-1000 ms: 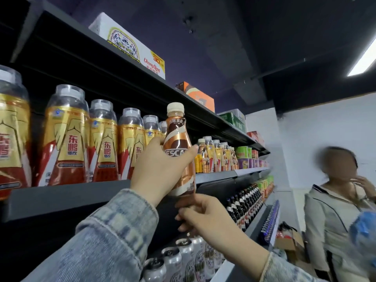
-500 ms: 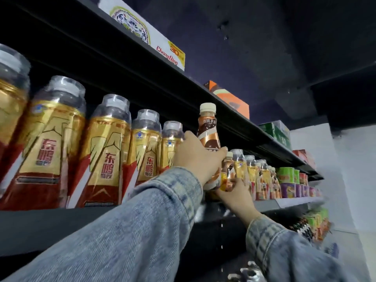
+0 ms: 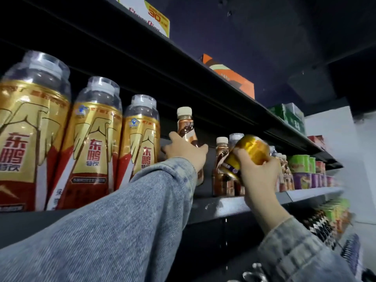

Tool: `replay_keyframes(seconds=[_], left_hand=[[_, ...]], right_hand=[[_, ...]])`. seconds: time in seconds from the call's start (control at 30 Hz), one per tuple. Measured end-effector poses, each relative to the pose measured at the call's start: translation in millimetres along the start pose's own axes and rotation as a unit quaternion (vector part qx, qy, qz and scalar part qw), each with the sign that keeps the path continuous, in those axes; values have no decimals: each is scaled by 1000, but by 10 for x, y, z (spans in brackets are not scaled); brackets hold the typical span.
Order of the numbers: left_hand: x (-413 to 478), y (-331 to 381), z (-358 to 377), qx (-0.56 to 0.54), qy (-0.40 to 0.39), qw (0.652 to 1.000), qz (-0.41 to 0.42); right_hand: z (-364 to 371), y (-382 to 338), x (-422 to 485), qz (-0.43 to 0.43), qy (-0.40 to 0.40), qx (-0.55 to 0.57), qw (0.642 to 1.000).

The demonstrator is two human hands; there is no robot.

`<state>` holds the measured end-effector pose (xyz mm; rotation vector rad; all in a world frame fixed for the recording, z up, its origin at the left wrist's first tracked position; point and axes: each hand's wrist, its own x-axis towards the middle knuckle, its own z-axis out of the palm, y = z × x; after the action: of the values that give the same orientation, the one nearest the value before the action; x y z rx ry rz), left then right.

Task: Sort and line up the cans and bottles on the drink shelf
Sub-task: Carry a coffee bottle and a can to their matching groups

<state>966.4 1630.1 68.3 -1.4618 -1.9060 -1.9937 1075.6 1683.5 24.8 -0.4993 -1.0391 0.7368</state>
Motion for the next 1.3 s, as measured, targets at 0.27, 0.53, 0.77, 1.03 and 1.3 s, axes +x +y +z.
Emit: replay_keyframes(seconds=[0.27,0.53,0.77,1.03,1.3], left_hand=[[47,-149,386,7,-153,987,-56],[180,-97,567,-34,-183,979,-82],[260,-63,492,-65,-302,946,-100],[373,-152,580,-147,-266,947,-106],[326,-151,527,-127,-328,930,-109]], right_hand=[[-625,-228,-55,-46,7,54,997],[-930,36,-159,-16,-18,16,1000],[-980,128,-205,-3,-25,19,1000],[-957,159,-240,-4,-35,17,999],[-958,179,-214,6,-68,-7,998]])
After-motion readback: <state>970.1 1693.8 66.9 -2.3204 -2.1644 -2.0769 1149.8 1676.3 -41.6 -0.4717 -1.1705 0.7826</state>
